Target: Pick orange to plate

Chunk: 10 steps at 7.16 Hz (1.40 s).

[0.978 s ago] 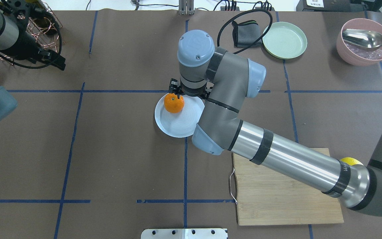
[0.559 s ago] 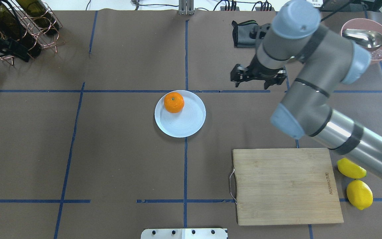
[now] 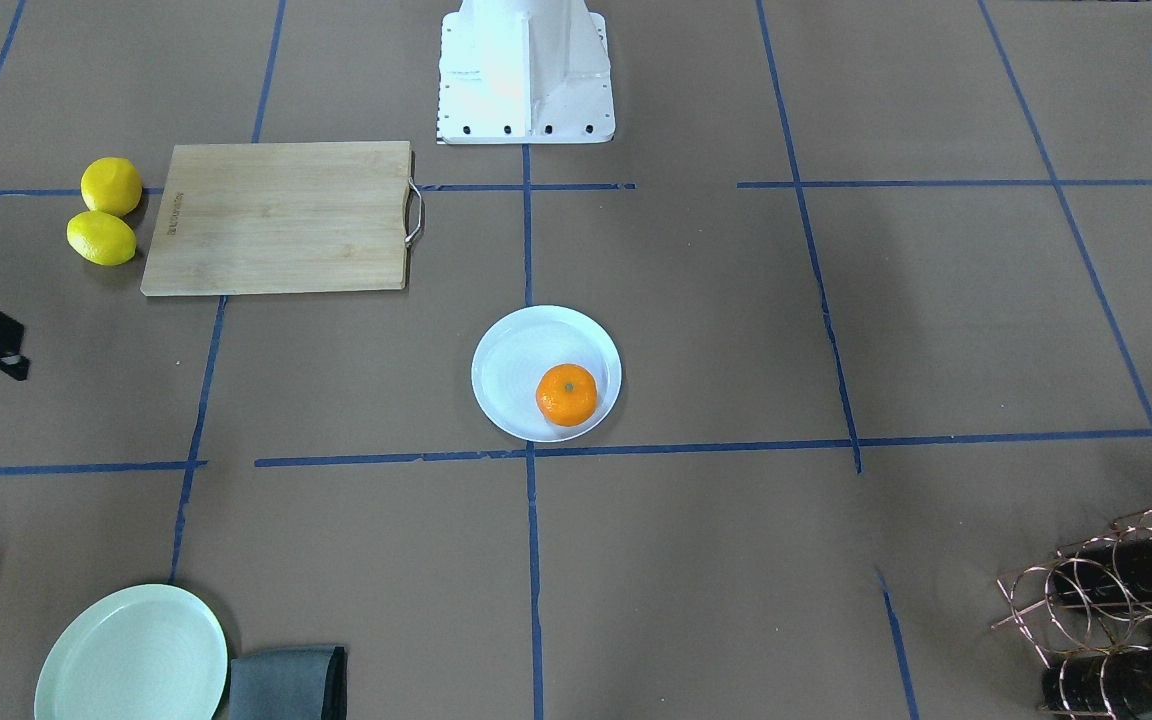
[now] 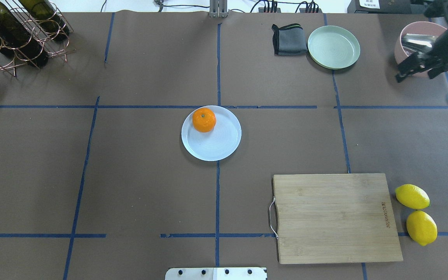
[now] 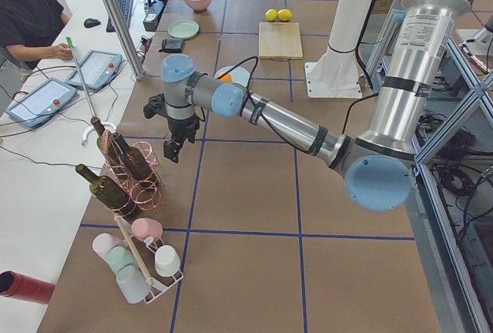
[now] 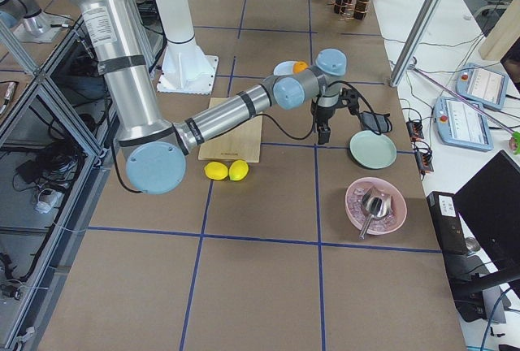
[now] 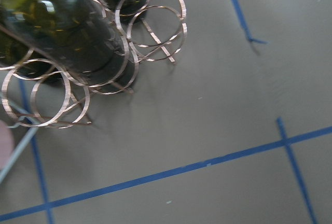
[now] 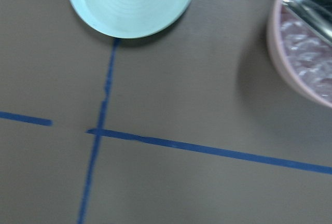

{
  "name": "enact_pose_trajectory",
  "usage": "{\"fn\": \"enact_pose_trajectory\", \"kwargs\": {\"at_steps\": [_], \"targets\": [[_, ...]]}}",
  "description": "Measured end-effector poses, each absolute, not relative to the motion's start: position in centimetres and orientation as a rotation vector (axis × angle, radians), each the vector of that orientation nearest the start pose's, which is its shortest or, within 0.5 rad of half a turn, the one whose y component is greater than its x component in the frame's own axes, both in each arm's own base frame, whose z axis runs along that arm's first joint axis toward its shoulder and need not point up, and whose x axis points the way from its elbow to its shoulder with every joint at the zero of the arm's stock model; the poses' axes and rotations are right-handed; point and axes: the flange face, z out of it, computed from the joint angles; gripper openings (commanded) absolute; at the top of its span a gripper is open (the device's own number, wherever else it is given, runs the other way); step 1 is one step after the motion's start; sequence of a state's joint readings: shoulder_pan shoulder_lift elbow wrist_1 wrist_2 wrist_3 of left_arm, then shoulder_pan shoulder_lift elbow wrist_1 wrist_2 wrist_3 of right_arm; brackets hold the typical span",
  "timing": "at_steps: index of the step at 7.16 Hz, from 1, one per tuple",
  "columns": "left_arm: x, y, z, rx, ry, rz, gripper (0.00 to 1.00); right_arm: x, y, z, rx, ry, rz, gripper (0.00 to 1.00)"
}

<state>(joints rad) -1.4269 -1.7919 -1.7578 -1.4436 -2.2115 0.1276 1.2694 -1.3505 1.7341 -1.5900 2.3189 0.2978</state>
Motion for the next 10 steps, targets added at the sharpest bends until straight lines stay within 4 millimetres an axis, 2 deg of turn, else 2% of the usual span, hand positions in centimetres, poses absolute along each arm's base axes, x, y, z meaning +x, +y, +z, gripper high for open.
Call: {"fn": "enact_pose_trajectory", "kwargs": {"at_steps": [2,3,4,5,6,10], "targets": [[-4.8,-55.6,53.0,0.225,0.626,0.383,1.00,-0.9,-55.4,56.1,0.108,-0.816,-0.182,1.00],[-5.8,-53.6,56.9,0.181,0.657,0.391,1.00,3.3,-53.7,60.1,0.097,-0.825,-0.157,1.00],[-5.9,-51.8,60.4,0.136,0.715,0.382,1.00,6.6,-51.7,63.2,0.081,-0.846,-0.105,1.00],[-5.8,-50.5,62.7,0.107,0.766,0.368,1.00,8.7,-50.1,65.2,0.077,-0.873,-0.068,1.00],[-5.8,-49.7,63.9,0.091,0.790,0.358,1.00,10.2,-49.3,65.8,0.088,-0.889,-0.049,1.00],[-6.5,-49.2,64.3,0.090,0.794,0.338,1.00,11.3,-46.9,67.4,0.074,-0.896,-0.017,1.00]]}}
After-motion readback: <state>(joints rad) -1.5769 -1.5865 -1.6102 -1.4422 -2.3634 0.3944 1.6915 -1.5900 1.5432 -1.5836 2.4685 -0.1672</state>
